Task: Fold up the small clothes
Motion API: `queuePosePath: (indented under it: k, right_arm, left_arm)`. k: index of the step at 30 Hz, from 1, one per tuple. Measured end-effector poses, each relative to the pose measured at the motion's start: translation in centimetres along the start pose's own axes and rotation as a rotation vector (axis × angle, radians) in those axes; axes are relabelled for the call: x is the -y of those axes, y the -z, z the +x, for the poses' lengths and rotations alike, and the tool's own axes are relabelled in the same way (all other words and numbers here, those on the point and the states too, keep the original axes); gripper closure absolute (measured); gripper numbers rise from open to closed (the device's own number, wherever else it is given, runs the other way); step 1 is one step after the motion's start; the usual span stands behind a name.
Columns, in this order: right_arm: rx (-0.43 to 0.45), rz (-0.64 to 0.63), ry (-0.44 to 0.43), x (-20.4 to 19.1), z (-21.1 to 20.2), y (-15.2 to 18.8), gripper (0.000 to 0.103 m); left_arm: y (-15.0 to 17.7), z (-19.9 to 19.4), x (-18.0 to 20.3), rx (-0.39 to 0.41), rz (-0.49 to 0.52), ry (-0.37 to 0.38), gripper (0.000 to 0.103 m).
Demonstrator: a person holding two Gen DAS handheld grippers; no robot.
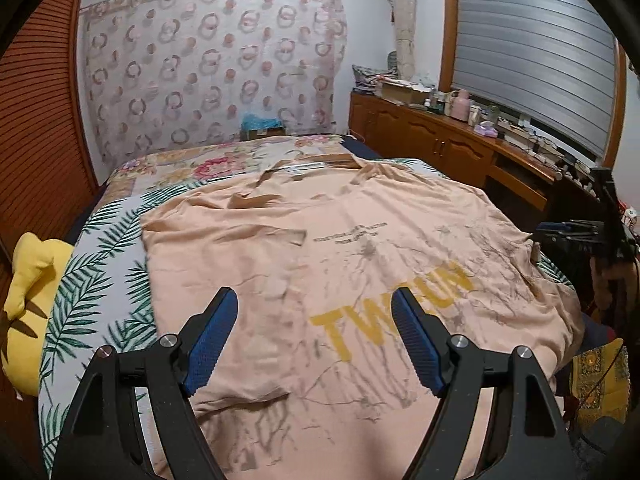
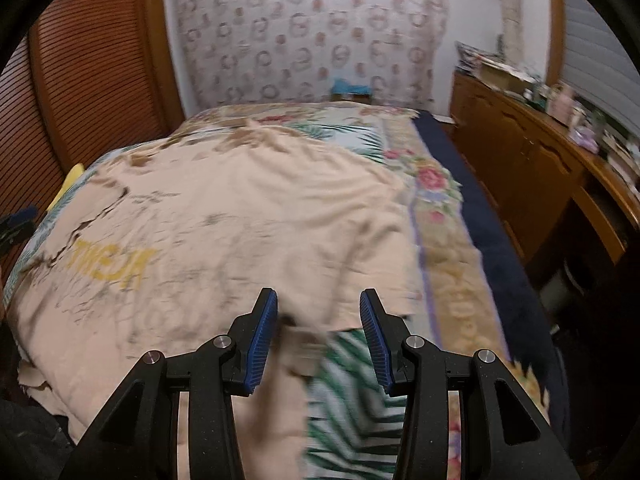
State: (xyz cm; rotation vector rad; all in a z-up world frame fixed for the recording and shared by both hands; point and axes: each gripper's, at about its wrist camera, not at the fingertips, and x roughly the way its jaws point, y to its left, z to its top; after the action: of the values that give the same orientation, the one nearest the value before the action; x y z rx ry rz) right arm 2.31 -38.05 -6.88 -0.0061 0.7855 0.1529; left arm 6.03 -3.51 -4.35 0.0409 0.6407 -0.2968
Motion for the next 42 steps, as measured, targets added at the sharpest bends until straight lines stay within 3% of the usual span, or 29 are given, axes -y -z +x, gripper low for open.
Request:
queuePosePath:
  k: [6,14,25,28,32,34,38,42]
  right_arm:
    - [-0.031,0.059,0.019,1.2,1.1,-0.2,0.058]
    - [-0.003,0.116,-0.003,2.7,1.3,-0.8,0.058]
    - [-0.085,0.118,-0.041,3.8,4.8,-1.5,0.059]
    - [-0.073,0.112,-0.073,4.1,4.7,-1.5,0.073]
    - [-0.045,0.078,-0.032,3.7,4.2,-1.0,0.082]
    - [-0.038,0.067,-0.011,4.0,4.0,-0.9,0.096]
    - [-0.029,0.065,-0.002,3.9,3.9,-1.1,0.101]
    - [0.038,0.073,-0.003,3.8,2.2,-2.1,0.101]
  left_arm:
    - [0.3,0.3,1.0,-0.007,0.012,0.019,0.023]
    - [0.6,0.7,1.4,-0.02,0.012,0.023,0.023]
    - [1.4,1.4,1.6,-0.045,0.01,0.027,0.023]
    - [1.5,1.5,1.6,-0.049,0.009,0.028,0.023]
    - [1.5,1.5,1.6,-0.048,0.004,0.03,0.023]
    - [1.7,1.6,1.5,-0.049,0.001,0.03,0.023]
    - [1.9,1.5,1.4,-0.048,-0.004,0.029,0.023]
    - [2.0,1.2,0.8,-0.035,-0.02,0.017,0.023]
